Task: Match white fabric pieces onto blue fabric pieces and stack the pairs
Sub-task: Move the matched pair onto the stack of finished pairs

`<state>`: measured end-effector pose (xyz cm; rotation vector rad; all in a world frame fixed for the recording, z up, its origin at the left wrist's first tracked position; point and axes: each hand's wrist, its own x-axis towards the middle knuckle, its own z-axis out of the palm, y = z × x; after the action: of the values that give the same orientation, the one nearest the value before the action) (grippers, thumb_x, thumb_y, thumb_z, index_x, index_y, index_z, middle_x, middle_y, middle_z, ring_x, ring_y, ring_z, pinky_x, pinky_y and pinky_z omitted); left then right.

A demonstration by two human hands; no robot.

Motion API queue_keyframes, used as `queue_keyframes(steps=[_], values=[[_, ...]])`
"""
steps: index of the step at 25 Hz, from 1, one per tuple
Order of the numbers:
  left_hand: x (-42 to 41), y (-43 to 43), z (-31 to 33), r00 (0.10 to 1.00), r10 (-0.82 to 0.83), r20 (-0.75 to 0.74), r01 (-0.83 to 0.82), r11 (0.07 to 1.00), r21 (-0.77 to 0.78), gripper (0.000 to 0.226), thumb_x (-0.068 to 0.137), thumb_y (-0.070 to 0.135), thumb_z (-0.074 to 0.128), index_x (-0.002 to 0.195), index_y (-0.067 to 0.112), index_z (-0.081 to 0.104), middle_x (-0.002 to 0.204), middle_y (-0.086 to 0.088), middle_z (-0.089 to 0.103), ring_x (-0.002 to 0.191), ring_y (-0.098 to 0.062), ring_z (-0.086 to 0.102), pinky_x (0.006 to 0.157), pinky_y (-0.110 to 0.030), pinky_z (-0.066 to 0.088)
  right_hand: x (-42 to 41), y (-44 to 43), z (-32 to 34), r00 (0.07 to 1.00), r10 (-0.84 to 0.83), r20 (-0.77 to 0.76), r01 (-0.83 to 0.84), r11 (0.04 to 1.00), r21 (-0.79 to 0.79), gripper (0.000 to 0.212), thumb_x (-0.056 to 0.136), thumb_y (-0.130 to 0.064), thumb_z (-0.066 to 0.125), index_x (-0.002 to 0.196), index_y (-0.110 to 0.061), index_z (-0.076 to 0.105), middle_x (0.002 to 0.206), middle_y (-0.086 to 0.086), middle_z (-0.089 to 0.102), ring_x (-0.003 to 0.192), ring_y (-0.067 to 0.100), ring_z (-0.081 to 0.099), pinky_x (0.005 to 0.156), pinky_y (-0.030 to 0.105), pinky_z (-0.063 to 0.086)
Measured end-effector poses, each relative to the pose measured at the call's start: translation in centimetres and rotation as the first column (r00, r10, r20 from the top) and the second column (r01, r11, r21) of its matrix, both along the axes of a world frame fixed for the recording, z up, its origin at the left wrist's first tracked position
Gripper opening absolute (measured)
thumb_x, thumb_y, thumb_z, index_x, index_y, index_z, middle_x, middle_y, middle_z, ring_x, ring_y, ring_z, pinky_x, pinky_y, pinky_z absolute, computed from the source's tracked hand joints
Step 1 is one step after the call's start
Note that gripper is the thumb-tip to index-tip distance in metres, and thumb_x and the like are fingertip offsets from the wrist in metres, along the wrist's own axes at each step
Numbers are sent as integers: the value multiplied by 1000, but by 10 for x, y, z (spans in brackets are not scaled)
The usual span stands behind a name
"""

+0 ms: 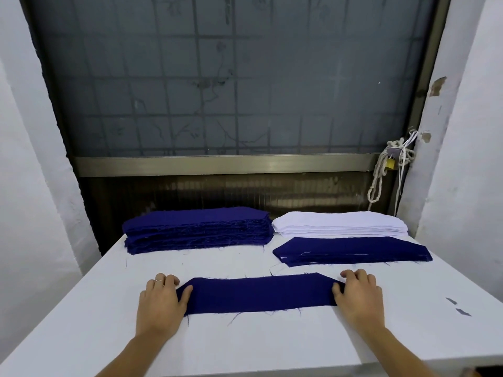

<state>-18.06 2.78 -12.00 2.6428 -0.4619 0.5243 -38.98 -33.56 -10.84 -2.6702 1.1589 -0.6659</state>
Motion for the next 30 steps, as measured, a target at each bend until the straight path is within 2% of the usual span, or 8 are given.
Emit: queue_keyframes(steps=[3, 6, 12, 17, 20, 22, 25, 30], values=[[0, -1, 1, 999, 12, -40, -9, 997, 75, 32, 97, 59, 46, 95, 28, 53, 90, 13, 58, 87, -13, 51, 81, -30, 42, 1, 5, 1, 998, -23, -51, 22, 999, -24, 28, 95, -43, 45, 108, -23, 61, 99, -5, 60, 95, 16, 48, 84, 31, 43], [3, 2, 2, 997, -28, -67, 32, 997, 64, 34, 101, 55, 42, 86, 27, 53, 80, 13, 57, 79, -13, 52, 76, -31, 42, 0, 6, 4, 998, -1, -70, 2, 1000, 22, 21, 94, -41, 43, 96, -24, 56, 90, -8, 57, 89, 14, 46, 82, 31, 42], [3, 5, 5, 990, -98, -98, 91, 993, -77, 29, 105, 40, 43, 80, 28, 50, 66, 11, 60, 66, -13, 56, 73, -35, 45, -5, 3, 7, 984, 118, 137, -138, 980, 147, 9, 98, -25, 51, 93, -18, 53, 76, -8, 56, 77, 17, 56, 77, 38, 50], [-1, 2, 9, 989, -19, -145, 17, 1000, -10, 30, 108, 35, 30, 82, 26, 43, 65, 8, 59, 66, -14, 55, 75, -35, 43, -8, 0, 5, 971, 108, 215, -161, 955, 248, 10, 101, -23, 52, 95, -16, 57, 80, -3, 64, 75, 17, 61, 75, 41, 54], [0, -5, 16, 980, -13, -200, -3, 997, -80, 32, 108, 40, 29, 83, 26, 43, 69, 7, 61, 65, -15, 58, 64, -34, 44, -8, -9, 8, 944, 79, 321, -185, 931, 316, 11, 101, -22, 54, 92, -20, 58, 80, -7, 65, 74, 13, 62, 70, 38, 54], [3, -23, 30, 966, -70, -250, 22, 982, -188, 32, 107, 43, 32, 83, 26, 46, 71, 4, 62, 64, -17, 60, 58, -34, 45, -8, -27, 14, 928, 40, 371, -173, 926, 335, 8, 102, -24, 55, 98, -19, 61, 85, -7, 66, 78, 13, 62, 69, 35, 52], [10, -70, 52, 951, -196, -239, 115, 942, -317, 31, 105, 42, 43, 83, 23, 52, 67, -1, 63, 61, -21, 60, 57, -36, 46, -11, -70, 27, 907, -41, 418, -117, 931, 345, 13, 101, -21, 56, 110, -14, 63, 92, -3, 66, 83, 17, 61, 73, 35, 50], [11, -180, 72, 910, -334, -246, 238, 907, -348, 32, 107, 36, 41, 86, 16, 54, 76, -6, 65, 71, -22, 63, 65, -41, 51, -22, -165, 39, 875, -225, 428, 71, 935, 347, 18, 101, -17, 54, 113, -11, 66, 92, 3, 65, 83, 24, 55, 73, 36, 45]])
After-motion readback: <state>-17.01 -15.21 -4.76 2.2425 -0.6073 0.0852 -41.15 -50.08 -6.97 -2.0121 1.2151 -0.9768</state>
